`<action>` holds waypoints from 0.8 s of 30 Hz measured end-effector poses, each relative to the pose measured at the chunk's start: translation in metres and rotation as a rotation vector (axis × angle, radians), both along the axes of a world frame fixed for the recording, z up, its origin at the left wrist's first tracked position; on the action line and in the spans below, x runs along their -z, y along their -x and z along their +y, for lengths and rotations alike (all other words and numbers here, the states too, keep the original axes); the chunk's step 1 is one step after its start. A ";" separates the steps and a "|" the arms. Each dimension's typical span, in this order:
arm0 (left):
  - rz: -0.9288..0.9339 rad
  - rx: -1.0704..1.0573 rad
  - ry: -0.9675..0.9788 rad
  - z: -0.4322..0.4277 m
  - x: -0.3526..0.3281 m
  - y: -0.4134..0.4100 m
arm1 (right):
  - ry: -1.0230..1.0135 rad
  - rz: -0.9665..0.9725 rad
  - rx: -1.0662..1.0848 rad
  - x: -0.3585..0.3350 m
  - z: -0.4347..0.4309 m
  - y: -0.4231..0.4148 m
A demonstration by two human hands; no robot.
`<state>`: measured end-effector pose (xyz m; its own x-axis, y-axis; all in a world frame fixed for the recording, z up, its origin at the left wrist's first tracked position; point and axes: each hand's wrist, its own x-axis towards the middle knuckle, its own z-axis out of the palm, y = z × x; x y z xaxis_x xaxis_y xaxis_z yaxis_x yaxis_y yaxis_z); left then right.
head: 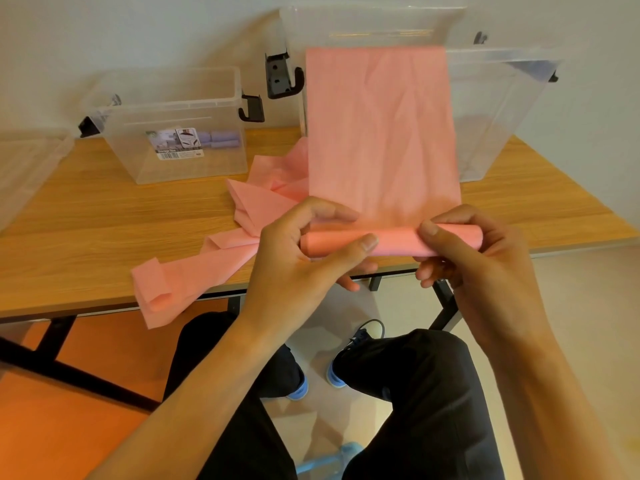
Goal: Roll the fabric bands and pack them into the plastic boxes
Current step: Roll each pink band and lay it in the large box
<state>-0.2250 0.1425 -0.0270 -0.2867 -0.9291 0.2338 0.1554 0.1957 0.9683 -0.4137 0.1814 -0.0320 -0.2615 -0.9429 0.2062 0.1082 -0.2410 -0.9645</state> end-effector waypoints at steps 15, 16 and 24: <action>0.058 0.114 0.014 0.004 -0.002 -0.001 | -0.013 0.017 0.011 -0.002 0.000 0.002; 0.061 0.111 0.013 0.004 -0.001 -0.001 | -0.011 0.018 0.001 -0.002 0.000 0.002; 0.046 0.050 -0.006 0.002 -0.002 0.001 | -0.005 0.018 -0.044 -0.001 0.003 0.004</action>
